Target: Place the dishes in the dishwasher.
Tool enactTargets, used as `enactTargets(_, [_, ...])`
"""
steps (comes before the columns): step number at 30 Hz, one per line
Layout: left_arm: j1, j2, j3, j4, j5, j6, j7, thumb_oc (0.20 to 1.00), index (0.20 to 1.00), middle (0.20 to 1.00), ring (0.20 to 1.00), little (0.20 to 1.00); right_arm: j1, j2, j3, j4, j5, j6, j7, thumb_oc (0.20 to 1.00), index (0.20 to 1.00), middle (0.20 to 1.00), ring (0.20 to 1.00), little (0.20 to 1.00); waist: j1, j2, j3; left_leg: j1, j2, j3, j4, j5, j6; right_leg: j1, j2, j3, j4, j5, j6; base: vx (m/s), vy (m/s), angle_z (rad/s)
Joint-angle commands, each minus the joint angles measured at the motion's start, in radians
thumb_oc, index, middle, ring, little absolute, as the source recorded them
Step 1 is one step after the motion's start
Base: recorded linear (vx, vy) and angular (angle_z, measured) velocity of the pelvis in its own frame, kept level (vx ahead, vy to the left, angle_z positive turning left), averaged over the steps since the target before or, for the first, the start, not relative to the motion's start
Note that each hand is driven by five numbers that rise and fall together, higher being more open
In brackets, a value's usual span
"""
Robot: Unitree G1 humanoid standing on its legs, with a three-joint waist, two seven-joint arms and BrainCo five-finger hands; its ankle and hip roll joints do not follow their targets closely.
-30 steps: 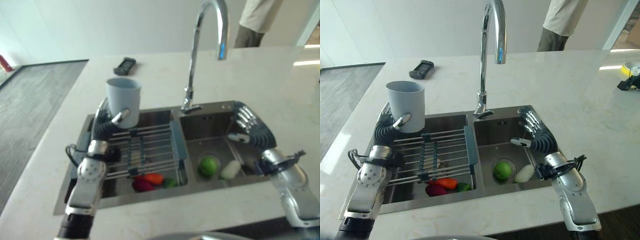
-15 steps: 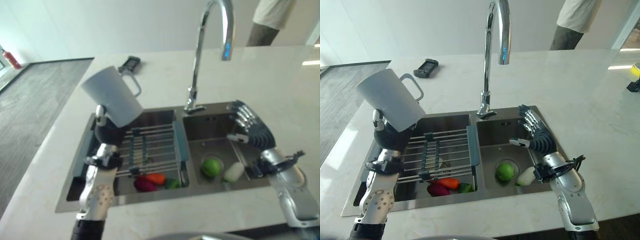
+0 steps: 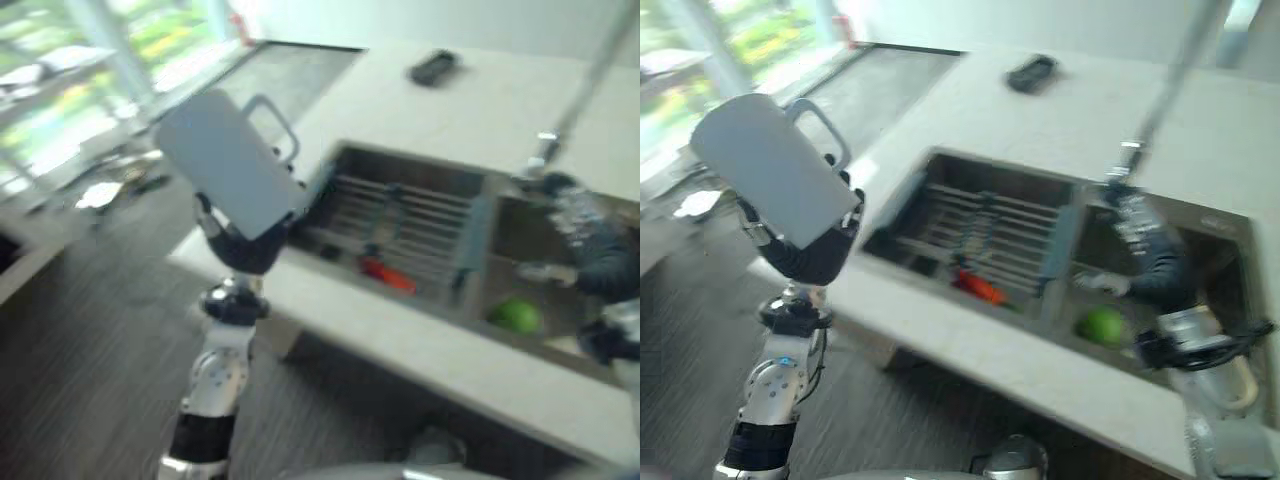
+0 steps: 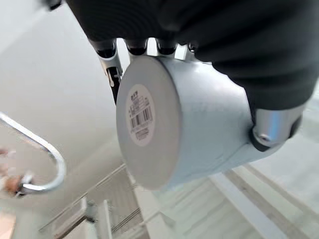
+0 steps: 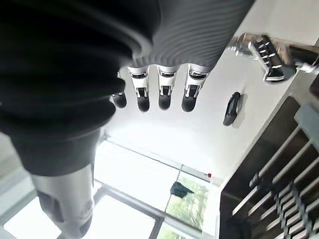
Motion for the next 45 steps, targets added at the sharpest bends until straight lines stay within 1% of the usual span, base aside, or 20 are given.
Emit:
enactTargets(1, [0.029, 0.061, 0.074, -0.065, -0.034, 0.006, -0.031, 0.2, 0.2, 0.2, 0.2, 0.2, -0.147, 0.118, 0.141, 0.013, -0.007, -0.043, 0.005, 1.0, 1.0, 1.0, 1.0, 1.0, 0.019, -0.044, -0.022, 0.131, 0.007, -0.202, -0.183, -0.045, -0.029, 0.037, 0.132, -0.019, -0.272, 0.177, 0.078, -0.24, 0.607, 1.36])
enactTargets(2, [0.04, 0.054, 0.09, -0.081, -0.016, 0.009, -0.037, 0.2, 0.2, 0.2, 0.2, 0.2, -0.136, 0.158, 0.164, -0.01, -0.041, -0.042, 0.012, 1.0, 1.0, 1.0, 1.0, 1.0, 0.044, -0.047, -0.009, 0.124, -0.024, -0.24, -0.221, -0.039, -0.022, 0.024, 0.088, -0.024, -0.231, 0.211, 0.098, -0.2, 0.52, 1.28])
enactTargets(3, [0.044, 0.054, 0.096, -0.089, -0.012, 0.011, -0.04, 0.2, 0.2, 0.2, 0.2, 0.2, -0.128, 0.171, 0.17, -0.023, -0.048, -0.039, 0.012, 1.0, 1.0, 1.0, 1.0, 1.0, 0.052, -0.049, -0.003, 0.116, -0.03, -0.256, -0.225, -0.037, -0.02, 0.018, 0.074, -0.026, -0.216, 0.215, 0.1, -0.19, 0.457, 0.94])
enactTargets(4, [0.048, 0.054, 0.098, -0.097, -0.005, 0.008, -0.034, 0.2, 0.2, 0.2, 0.2, 0.2, -0.117, 0.186, 0.179, -0.034, -0.057, -0.04, 0.008, 1.0, 1.0, 1.0, 1.0, 1.0, 0.059, -0.048, 0.002, 0.104, -0.035, -0.283, -0.227, -0.03, -0.021, 0.012, 0.07, -0.016, -0.21, 0.208, 0.099, -0.21, 0.312, 0.83])
enactTargets(5, [0.045, 0.053, 0.092, -0.102, 0.001, 0.012, -0.038, 0.2, 0.2, 0.2, 0.2, 0.2, -0.105, 0.194, 0.182, -0.04, -0.058, -0.041, -0.001, 1.0, 1.0, 1.0, 1.0, 1.0, 0.054, -0.059, 0.009, 0.08, -0.044, -0.306, -0.227, 0.002, -0.02, 0.005, 0.075, 0.003, -0.218, 0.199, 0.081, -0.17, 0.289, 0.76])
enactTargets(7, [0.032, 0.056, 0.069, -0.095, 0.021, -0.018, -0.041, 0.2, 0.2, 0.2, 0.2, 0.2, -0.1, 0.191, 0.181, -0.039, -0.052, -0.041, -0.001, 1.0, 1.0, 1.0, 1.0, 1.0, 0.031, -0.058, 0.01, 0.062, -0.042, -0.378, -0.227, 0.01, -0.009, -0.01, 0.113, 0.12, -0.235, 0.172, 0.075, -0.04, 0.202, 0.96])
enactTargets(8, [0.019, 0.063, 0.051, -0.086, 0.004, -0.019, -0.049, 0.2, 0.2, 0.2, 0.2, 0.2, -0.101, 0.18, 0.175, -0.039, -0.047, -0.033, -0.012, 1.0, 1.0, 1.0, 1.0, 1.0, 0.01, -0.055, 0.008, 0.042, -0.041, -0.442, -0.227, 0.017, 0.005, -0.024, 0.16, 0.253, -0.213, 0.14, 0.066, 0.08, 0.227, 2.23])
enactTargets(9, [-0.009, 0.059, 0.012, -0.073, 0.008, -0.016, -0.04, 0.2, 0.2, 0.2, 0.2, 0.2, -0.113, 0.148, 0.17, -0.043, -0.023, -0.008, -0.03, 1.0, 1.0, 1.0, 1.0, 1.0, -0.01, -0.059, -0.001, 0.008, -0.054, -0.524, -0.227, 0.036, 0.03, -0.015, 0.244, 0.404, -0.139, 0.066, 0.045, 0.08, 0.204, 2.63])
enactTargets(11, [-0.029, 0.048, -0.019, -0.069, 0.036, -0.033, -0.019, 0.2, 0.2, 0.2, 0.2, 0.2, -0.126, 0.133, 0.17, -0.042, -0.004, 0.002, -0.034, 1.0, 1.0, 1.0, 1.0, 1.0, -0.012, -0.055, -0.007, -0.013, -0.06, -0.576, -0.227, 0.055, 0.043, 0.01, 0.315, 0.478, -0.094, -0.016, 0.026, 0.04, 0.151, 2.35])
enactTargets(12, [-0.033, 0.046, -0.03, -0.071, 0.043, -0.043, -0.012, 0.2, 0.2, 0.2, 0.2, 0.2, -0.129, 0.131, 0.173, -0.042, 0.001, 0.002, -0.029, 1.0, 1.0, 1.0, 1.0, 1.0, -0.009, -0.054, -0.009, -0.019, -0.062, -0.589, -0.227, 0.061, 0.046, 0.028, 0.336, 0.492, -0.1, -0.042, 0.014, 0.06, 0.108, 1.65])
enactTargets(13, [-0.04, 0.05, -0.039, -0.075, 0.034, -0.041, -0.009, 0.2, 0.2, 0.2, 0.2, 0.2, -0.128, 0.131, 0.184, -0.044, -0.014, 0.0, -0.037, 1.0, 1.0, 1.0, 1.0, 1.0, 0.007, -0.057, -0.011, -0.026, -0.073, -0.609, -0.227, 0.065, 0.052, 0.056, 0.343, 0.496, -0.122, -0.064, 0.004, 0.02, 0.028, 1.87])
enactTargets(14, [-0.036, 0.049, -0.034, -0.078, 0.037, -0.045, -0.012, 0.2, 0.2, 0.2, 0.2, 0.2, -0.129, 0.137, 0.19, -0.042, -0.02, -0.004, -0.032, 1.0, 1.0, 1.0, 1.0, 1.0, 0.019, -0.063, -0.01, -0.032, -0.076, -0.611, -0.227, 0.078, 0.051, 0.064, 0.332, 0.476, -0.132, -0.052, 0.004, 0.04, -0.065, 1.39])
enactTargets(15, [-0.021, 0.049, -0.023, -0.079, 0.037, -0.044, -0.022, 0.2, 0.2, 0.2, 0.2, 0.2, -0.135, 0.142, 0.206, -0.039, -0.022, -0.012, -0.039, 1.0, 1.0, 1.0, 1.0, 1.0, 0.045, -0.063, -0.013, -0.028, -0.075, -0.622, -0.227, 0.069, 0.053, 0.097, 0.334, 0.452, -0.154, -0.079, 0.004, -0.03, -0.155, 1.35])
enactTargets(17, [0.002, 0.054, -0.007, -0.089, 0.046, -0.051, -0.02, 0.2, 0.2, 0.2, 0.2, 0.2, -0.155, 0.146, 0.234, -0.044, -0.021, -0.013, -0.053, 1.0, 1.0, 1.0, 1.0, 1.0, 0.077, -0.065, -0.015, -0.032, -0.077, -0.639, -0.227, 0.081, 0.05, 0.115, 0.329, 0.425, -0.178, -0.07, 0.002, 0.02, -0.163, 0.68])
enactTargets(20, [0.031, 0.064, 0.013, -0.095, 0.054, -0.075, -0.017, 0.2, 0.2, 0.2, 0.2, 0.2, -0.174, 0.162, 0.264, -0.048, -0.035, -0.007, -0.06, 1.0, 1.0, 1.0, 1.0, 1.0, 0.104, -0.061, -0.022, -0.03, -0.081, -0.656, -0.227, 0.081, 0.048, 0.148, 0.336, 0.408, -0.212, -0.071, -0.005, 0.07, -0.144, 0.66])
enactTargets(25, [0.077, 0.074, 0.064, -0.103, 0.066, -0.113, 0.017, 0.2, 0.2, 0.2, 0.2, 0.2, -0.18, 0.174, 0.293, -0.047, -0.018, -0.002, -0.03, 1.0, 1.0, 1.0, 1.0, 1.0, 0.137, -0.05, -0.032, -0.026, -0.06, -0.622, -0.227, 0.09, 0.028, 0.198, 0.333, 0.34, -0.27, -0.067, -0.015, 0.07, -0.126, 0.17])
enactTargets(28, [0.078, 0.08, 0.078, -0.095, 0.086, -0.134, 0.024, 0.2, 0.2, 0.2, 0.2, 0.2, -0.197, 0.183, 0.309, -0.045, -0.02, -0.002, -0.04, 1.0, 1.0, 1.0, 1.0, 1.0, 0.139, -0.042, -0.032, -0.022, -0.057, -0.613, -0.227, 0.09, 0.025, 0.208, 0.335, 0.334, -0.279, -0.066, -0.019, 0.06, -0.083, -0.09])
enactTargets(35, [0.081, 0.084, 0.095, -0.091, 0.1, -0.131, 0.023, 0.2, 0.2, 0.2, 0.2, 0.2, -0.178, 0.185, 0.295, -0.056, -0.008, -0.005, -0.031, 1.0, 1.0, 1.0, 1.0, 1.0, 0.122, -0.033, -0.039, -0.018, -0.053, -0.597, -0.227, 0.091, 0.024, 0.213, 0.341, 0.34, -0.276, -0.076, -0.025, 0.05, -0.032, -0.03])
enactTargets(36, [0.005, 0.114, 0.051, -0.1, 0.267, -0.18, 0.089, 0.2, 0.2, 0.2, 0.2, 0.2, -0.185, 0.167, 0.291, -0.049, 0.005, -0.055, -0.102, 1.0, 1.0, 1.0, 1.0, 1.0, 0.085, -0.042, -0.029, -0.045, -0.055, -0.492, -0.212, 0.108, 0.01, 0.197, 0.354, 0.328, -0.288, -0.068, -0.028, 0.07, -0.016, -0.02])
enactTargets(45, [0.027, 0.117, 0.064, -0.08, 0.267, -0.169, 0.078, 0.2, 0.2, 0.2, 0.2, 0.2, -0.16, 0.178, 0.272, -0.069, 0.021, -0.038, -0.086, 1.0, 1.0, 1.0, 1.0, 1.0, 0.07, -0.041, -0.057, -0.024, -0.047, -0.474, -0.227, 0.085, 0.019, 0.209, 0.363, 0.328, -0.303, -0.076, -0.03, 0.02, -0.021, -0.01])
